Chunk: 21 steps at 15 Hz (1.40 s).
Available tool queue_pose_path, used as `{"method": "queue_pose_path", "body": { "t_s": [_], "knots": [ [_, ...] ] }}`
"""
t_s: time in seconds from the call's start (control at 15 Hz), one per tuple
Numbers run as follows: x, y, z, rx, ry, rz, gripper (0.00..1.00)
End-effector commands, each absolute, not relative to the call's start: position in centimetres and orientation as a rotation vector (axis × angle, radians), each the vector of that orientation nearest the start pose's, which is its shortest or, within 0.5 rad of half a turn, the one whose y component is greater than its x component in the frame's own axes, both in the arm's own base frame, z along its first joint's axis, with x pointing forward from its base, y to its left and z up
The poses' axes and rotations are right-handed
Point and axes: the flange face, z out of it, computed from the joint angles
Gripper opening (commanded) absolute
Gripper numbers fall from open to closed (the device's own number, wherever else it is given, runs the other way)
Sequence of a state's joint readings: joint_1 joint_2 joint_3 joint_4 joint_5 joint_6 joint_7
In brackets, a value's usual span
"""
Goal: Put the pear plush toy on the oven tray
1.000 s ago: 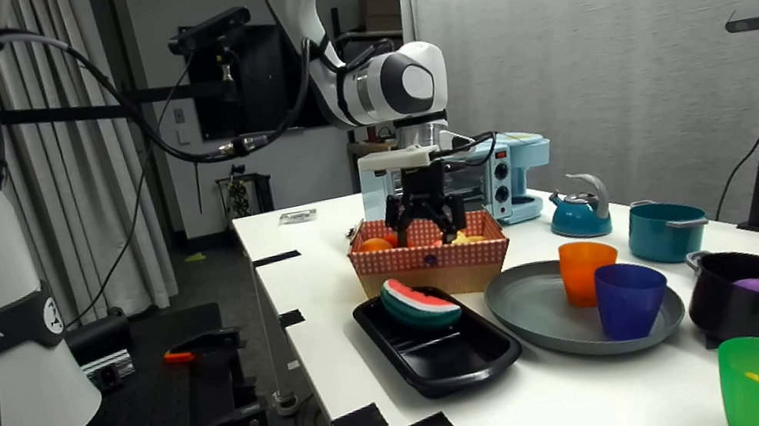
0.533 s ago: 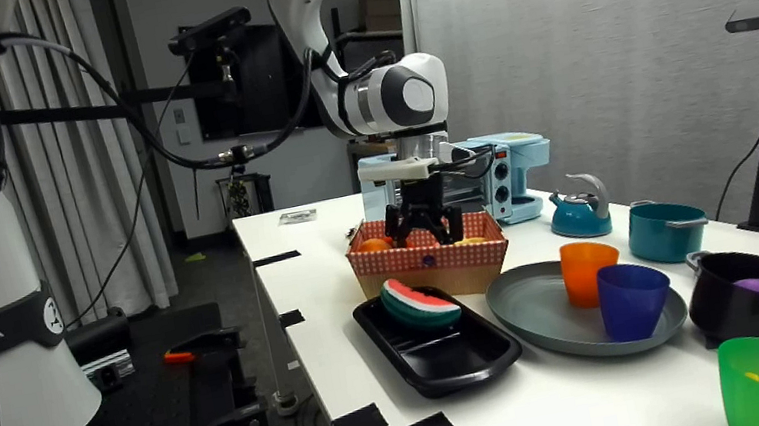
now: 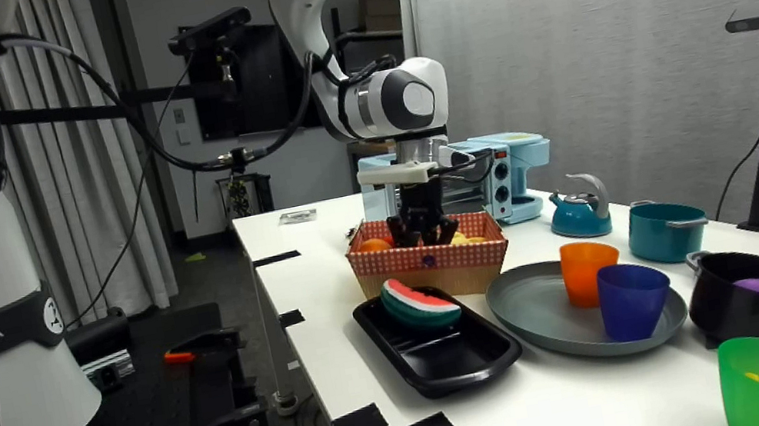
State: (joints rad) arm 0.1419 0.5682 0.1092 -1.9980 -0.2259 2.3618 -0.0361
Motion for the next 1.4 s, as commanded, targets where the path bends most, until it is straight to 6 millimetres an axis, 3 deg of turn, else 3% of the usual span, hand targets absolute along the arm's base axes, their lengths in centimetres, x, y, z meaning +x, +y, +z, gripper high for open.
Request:
{"method": "queue_pose_path", "body": {
  "t_s": [0.0,0.13,0.33,0.8,1.0,1.33],
  "knots": [
    [56.6,14.6,15.9,-3.132,-0.712,0.276,0.05],
    [56.3,15.3,16.6,-3.128,-0.72,0.268,0.0],
    [55.9,16.3,17.7,-3.123,-0.728,0.257,0.04],
    [55.7,17.7,23.3,-3.167,-0.791,0.094,0.04],
    [55.6,17.5,26.1,-3.187,-0.789,0.003,0.04],
    [56.0,15.5,30.8,-3.214,-0.695,-0.196,0.04]
  ]
}}
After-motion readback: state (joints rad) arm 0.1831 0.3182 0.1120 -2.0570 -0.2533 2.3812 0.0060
